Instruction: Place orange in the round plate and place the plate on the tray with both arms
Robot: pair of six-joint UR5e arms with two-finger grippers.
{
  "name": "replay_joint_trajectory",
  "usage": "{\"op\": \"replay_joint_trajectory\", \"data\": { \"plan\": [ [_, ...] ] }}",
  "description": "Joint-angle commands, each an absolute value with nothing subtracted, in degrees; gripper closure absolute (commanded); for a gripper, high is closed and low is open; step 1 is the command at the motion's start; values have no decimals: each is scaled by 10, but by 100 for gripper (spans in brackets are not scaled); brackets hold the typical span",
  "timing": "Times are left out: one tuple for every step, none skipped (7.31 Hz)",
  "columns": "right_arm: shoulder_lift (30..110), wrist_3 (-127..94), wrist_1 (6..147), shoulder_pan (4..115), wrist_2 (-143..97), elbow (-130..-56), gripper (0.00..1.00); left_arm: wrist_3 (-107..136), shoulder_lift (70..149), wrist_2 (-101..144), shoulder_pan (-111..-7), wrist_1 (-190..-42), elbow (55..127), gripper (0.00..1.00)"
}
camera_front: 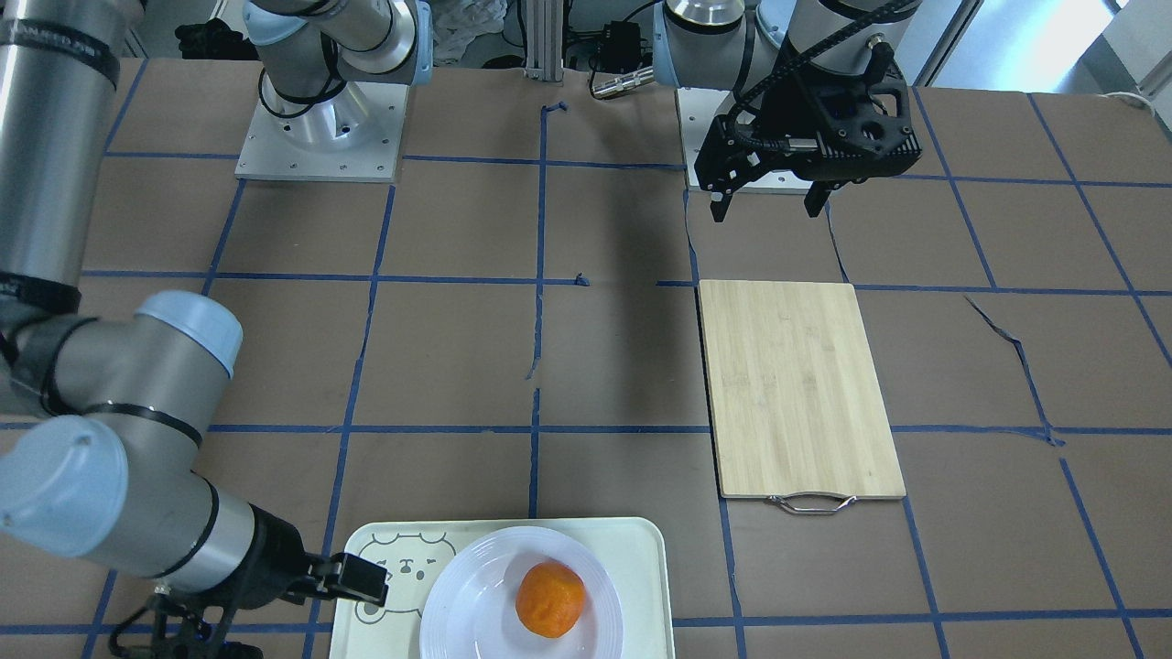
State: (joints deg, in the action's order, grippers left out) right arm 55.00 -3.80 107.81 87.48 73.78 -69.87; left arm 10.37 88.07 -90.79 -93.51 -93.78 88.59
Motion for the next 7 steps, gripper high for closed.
{"op": "replay_joint_trajectory", "data": {
  "plan": [
    [665,-39,895,878,810,-706,0,104,881,-908,-935,-938,886,0],
    [706,-38,836,878,844,-714,0,104,881,-908,-935,-938,886,0],
    [741,-38,778,876,849,-714,0,105,881,-908,-935,-938,887,0],
    [747,-37,773,870,865,-715,0,105,881,-908,-935,-938,887,0],
    [745,-46,768,865,889,-716,0,105,880,-909,-935,-938,891,0],
    [752,-46,770,868,894,-726,0,105,875,-909,-936,-936,900,0],
    [760,-44,770,868,898,-730,0,105,874,-909,-936,-936,902,0]
  ]
}}
